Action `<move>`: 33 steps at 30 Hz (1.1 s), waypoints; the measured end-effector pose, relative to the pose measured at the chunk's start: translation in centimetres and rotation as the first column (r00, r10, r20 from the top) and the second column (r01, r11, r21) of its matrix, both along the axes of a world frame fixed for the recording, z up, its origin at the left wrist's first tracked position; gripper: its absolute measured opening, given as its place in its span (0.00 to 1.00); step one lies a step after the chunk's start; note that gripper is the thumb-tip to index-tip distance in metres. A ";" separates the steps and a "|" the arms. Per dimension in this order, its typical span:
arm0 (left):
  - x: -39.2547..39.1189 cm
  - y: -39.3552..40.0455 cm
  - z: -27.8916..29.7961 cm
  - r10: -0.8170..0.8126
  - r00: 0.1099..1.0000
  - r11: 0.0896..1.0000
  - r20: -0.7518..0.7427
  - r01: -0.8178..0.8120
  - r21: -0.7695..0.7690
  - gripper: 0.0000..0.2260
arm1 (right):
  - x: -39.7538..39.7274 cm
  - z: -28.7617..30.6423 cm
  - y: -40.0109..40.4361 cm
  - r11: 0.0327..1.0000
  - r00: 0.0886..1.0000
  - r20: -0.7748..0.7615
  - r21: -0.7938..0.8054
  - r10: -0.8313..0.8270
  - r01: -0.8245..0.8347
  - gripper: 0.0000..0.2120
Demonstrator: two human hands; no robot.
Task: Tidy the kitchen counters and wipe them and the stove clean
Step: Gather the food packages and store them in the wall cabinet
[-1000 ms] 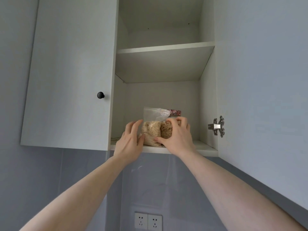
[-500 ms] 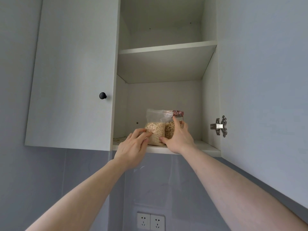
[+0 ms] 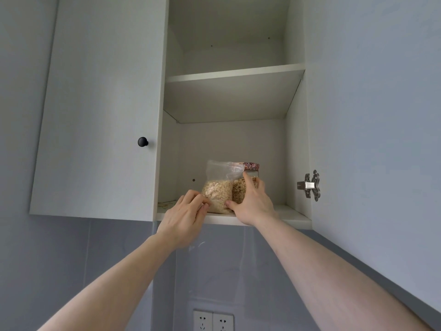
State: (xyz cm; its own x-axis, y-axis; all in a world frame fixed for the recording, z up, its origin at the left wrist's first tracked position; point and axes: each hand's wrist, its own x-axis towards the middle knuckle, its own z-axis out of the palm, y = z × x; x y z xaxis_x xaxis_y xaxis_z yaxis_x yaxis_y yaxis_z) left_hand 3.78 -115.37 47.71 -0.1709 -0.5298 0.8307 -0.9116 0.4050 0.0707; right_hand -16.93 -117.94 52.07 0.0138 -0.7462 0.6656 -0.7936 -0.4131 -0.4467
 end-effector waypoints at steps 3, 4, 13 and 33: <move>0.0 0.1 0.0 0.027 0.999 0.999 0.024 -0.028 0.019 0.14 | 0.0 -0.1 0.1 1.000 1.000 -0.003 0.004 0.003 -0.003 0.48; -0.1 0.2 0.0 0.039 0.999 0.999 0.035 -0.039 0.018 0.15 | 0.0 -0.1 0.1 1.000 1.000 0.000 0.004 0.003 -0.003 0.48; 0.1 2.9 -3.7 0.073 0.990 0.997 0.121 -0.072 -0.017 0.22 | 0.0 -0.1 0.5 0.999 0.999 -0.024 -0.002 -0.037 0.037 0.45; -1.3 5.7 -2.9 0.227 0.942 0.883 0.249 -0.307 0.355 0.44 | -0.1 -7.6 7.2 0.962 0.872 -0.450 -0.261 -0.194 0.079 0.31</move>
State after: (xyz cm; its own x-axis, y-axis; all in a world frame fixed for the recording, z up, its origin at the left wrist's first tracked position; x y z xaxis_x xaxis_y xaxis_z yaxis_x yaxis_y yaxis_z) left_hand 2.50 -109.66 44.77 -0.1139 -0.8475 0.5183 -0.9924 0.1215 -0.0194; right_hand -17.05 -110.73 44.44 0.2746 -0.5927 0.7572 -0.9406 -0.3292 0.0834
